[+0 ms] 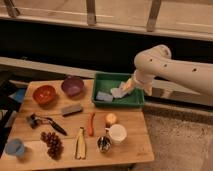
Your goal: Wipe red bowl with sponge
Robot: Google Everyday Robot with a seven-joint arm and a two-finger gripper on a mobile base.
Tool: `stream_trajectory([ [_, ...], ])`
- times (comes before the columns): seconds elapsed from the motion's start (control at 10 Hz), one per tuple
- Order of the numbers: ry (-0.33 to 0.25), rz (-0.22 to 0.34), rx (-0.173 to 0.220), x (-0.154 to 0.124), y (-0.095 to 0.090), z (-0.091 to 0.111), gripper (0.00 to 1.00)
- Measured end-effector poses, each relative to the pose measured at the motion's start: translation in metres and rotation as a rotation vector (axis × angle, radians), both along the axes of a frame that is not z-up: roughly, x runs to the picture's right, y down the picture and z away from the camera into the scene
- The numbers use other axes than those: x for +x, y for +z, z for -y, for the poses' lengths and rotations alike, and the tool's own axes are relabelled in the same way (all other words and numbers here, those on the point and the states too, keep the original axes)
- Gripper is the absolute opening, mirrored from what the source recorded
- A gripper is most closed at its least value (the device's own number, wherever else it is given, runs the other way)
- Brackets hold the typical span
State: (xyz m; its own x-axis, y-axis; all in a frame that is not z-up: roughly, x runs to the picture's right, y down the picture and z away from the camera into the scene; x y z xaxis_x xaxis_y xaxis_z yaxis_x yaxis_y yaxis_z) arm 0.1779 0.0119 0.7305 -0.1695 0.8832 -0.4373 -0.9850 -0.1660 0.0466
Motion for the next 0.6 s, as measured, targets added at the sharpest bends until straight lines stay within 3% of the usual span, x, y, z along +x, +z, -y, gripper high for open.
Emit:
stream_trajectory([
  [0.4, -0.004, 0.001, 0.001, -0.0003, 0.0, -0.0005, 0.8],
  [0.6, -0.047, 0.03, 0.027, -0.004, -0.0009, 0.0031, 0.8],
])
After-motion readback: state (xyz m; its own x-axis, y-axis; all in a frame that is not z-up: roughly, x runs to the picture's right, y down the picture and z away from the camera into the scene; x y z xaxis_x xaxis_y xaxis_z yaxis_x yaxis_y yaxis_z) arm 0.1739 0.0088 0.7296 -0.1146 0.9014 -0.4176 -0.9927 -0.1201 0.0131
